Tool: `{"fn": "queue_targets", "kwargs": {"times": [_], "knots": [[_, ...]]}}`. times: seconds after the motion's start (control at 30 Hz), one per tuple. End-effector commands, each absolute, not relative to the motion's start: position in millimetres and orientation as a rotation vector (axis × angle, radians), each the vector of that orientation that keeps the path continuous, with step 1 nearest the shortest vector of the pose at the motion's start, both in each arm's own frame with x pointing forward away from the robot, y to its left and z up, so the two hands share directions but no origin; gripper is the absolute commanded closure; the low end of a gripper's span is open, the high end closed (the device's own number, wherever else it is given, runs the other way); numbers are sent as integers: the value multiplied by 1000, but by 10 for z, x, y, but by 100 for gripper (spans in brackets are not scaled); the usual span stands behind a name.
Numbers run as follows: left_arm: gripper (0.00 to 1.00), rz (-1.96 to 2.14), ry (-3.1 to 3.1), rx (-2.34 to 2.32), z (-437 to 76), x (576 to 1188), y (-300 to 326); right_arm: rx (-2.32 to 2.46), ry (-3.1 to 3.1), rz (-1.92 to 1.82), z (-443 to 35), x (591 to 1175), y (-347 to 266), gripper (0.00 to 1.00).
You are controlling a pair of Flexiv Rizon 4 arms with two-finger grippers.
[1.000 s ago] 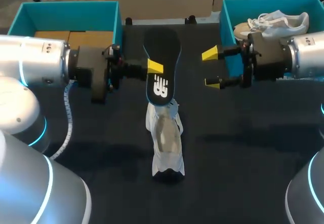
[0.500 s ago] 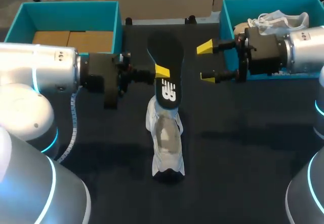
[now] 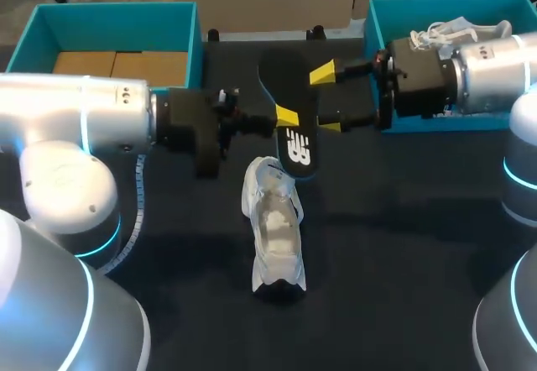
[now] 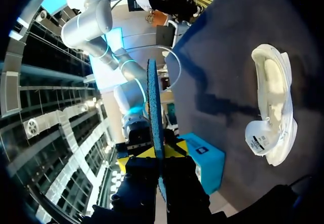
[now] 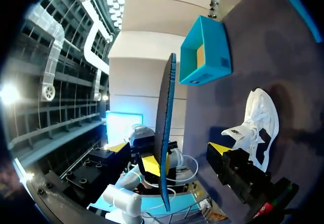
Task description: Take the shoe out of the shoebox, open the shoe tongue, remove and reinsert the insole, then place the shoe into the shoebox
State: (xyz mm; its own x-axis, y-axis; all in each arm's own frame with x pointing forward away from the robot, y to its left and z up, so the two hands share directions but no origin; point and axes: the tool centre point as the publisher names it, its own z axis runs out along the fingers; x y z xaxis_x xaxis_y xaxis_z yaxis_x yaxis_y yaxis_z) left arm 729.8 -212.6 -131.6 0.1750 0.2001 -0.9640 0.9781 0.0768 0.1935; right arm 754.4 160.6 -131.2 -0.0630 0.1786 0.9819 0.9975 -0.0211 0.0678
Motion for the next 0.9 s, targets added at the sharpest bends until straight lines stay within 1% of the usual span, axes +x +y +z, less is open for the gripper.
{"fn": "queue_targets", "kwargs": {"times": [0.03,0.07,0.17,0.23,0.27,0.33,0.37,0.5,0.53,0.6,0.63,0.67,0.73,0.83,0.9], "knots": [[100,-900,1257,1357,-1327,7333,-2203,-1331,-1381,-1188,-1327,7552,1656,4],[100,-900,1258,1355,-1333,7335,-2207,-1333,-1384,-1185,-1328,7554,1659,11],[100,-897,1262,1349,-1340,7338,-2213,-1332,-1389,-1179,-1332,7559,1664,20],[100,-897,1263,1348,-1345,7339,-2217,-1332,-1389,-1178,-1336,7562,1662,33],[100,-897,1263,1348,-1350,7340,-2221,-1332,-1388,-1178,-1338,7564,1660,35],[100,-897,1263,1349,-1357,7339,-2227,-1329,-1387,-1177,-1340,7566,1660,35],[100,-898,1262,1350,-1362,7338,-2230,-1328,-1387,-1176,-1343,7573,1663,33],[100,-900,1260,1349,-1370,7334,-2242,-1316,-1390,-1163,-1348,7594,1697,34],[100,-898,1259,1348,-1373,7333,-2247,-1314,-1391,-1159,-1352,7600,1707,35],[100,-896,1258,1346,-1374,7334,-2248,-1313,-1390,-1156,-1354,7602,1713,48],[100,-894,1258,1346,-1374,7334,-2248,-1313,-1390,-1155,-1354,7603,1715,51],[100,-893,1258,1345,-1374,7334,-2249,-1313,-1391,-1154,-1352,7602,1718,53],[100,-889,1257,1345,-1376,7337,-2250,-1314,-1394,-1152,-1346,7601,1723,53],[100,-885,1257,1342,-1378,7338,-2250,-1314,-1396,-1150,-1337,7600,1728,58],[100,-882,1255,1340,-1378,7339,-2251,-1312,-1397,-1150,-1334,7600,1730,60]]}}
